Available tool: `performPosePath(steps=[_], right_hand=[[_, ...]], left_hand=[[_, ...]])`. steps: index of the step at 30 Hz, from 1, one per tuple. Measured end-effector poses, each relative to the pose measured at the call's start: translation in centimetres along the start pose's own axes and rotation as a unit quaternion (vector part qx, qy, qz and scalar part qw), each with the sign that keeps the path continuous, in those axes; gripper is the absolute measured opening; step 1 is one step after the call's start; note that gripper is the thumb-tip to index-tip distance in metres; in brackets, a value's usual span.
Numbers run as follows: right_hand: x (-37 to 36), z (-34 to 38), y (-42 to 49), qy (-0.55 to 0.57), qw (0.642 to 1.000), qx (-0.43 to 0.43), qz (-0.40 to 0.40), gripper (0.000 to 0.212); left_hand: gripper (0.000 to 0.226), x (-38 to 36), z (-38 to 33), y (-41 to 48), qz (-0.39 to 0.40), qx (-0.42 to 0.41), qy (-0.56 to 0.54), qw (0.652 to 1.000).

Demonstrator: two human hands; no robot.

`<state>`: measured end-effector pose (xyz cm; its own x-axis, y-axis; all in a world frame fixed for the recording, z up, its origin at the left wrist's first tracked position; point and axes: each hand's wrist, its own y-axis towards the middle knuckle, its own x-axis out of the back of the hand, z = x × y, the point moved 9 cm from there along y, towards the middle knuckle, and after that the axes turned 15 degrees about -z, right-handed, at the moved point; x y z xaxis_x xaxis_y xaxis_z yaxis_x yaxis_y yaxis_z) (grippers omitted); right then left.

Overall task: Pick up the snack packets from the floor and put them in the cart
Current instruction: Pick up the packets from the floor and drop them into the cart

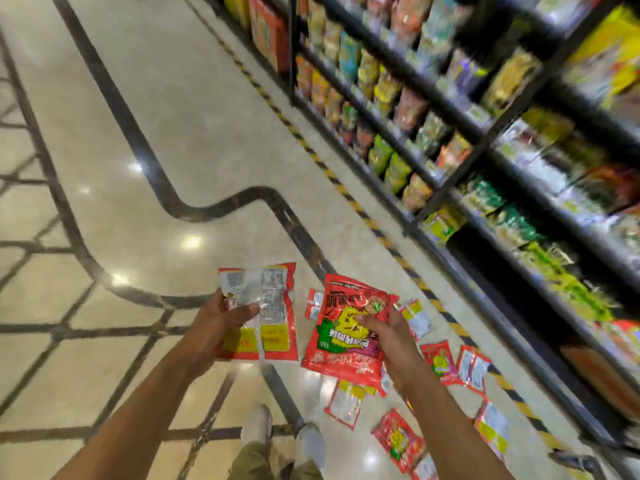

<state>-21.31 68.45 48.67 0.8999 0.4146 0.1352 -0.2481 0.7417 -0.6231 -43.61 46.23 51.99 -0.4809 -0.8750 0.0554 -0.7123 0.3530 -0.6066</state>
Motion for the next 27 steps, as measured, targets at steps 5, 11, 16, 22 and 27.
performPosePath(steps=[5, 11, 16, 22, 27], right_hand=[[3.1, 9.0, -8.3, 0.051, 0.998, 0.046, 0.014, 0.032], [8.8, 15.3, -18.1, 0.089, 0.989, 0.120, -0.009, 0.034], [14.1, 16.6, -27.0, 0.104, 0.976, 0.183, -0.060, 0.033], [21.9, 15.1, -38.6, 0.153, 0.955, 0.224, -0.121, 0.029], [30.2, 11.9, -46.9, 0.178, 0.934, 0.246, -0.188, 0.027]], left_hand=[[0.042, -0.1, -8.7, -8.3, 0.019, -0.062, -0.025, 0.998], [0.051, -0.1, -16.5, -17.3, 0.063, -0.138, -0.051, 0.987], [0.046, -0.7, -19.4, -24.7, 0.113, -0.195, -0.042, 0.973], [0.042, -3.4, -18.9, -35.5, 0.191, -0.227, -0.022, 0.955], [0.044, -6.4, -16.4, -43.9, 0.259, -0.239, 0.012, 0.936]])
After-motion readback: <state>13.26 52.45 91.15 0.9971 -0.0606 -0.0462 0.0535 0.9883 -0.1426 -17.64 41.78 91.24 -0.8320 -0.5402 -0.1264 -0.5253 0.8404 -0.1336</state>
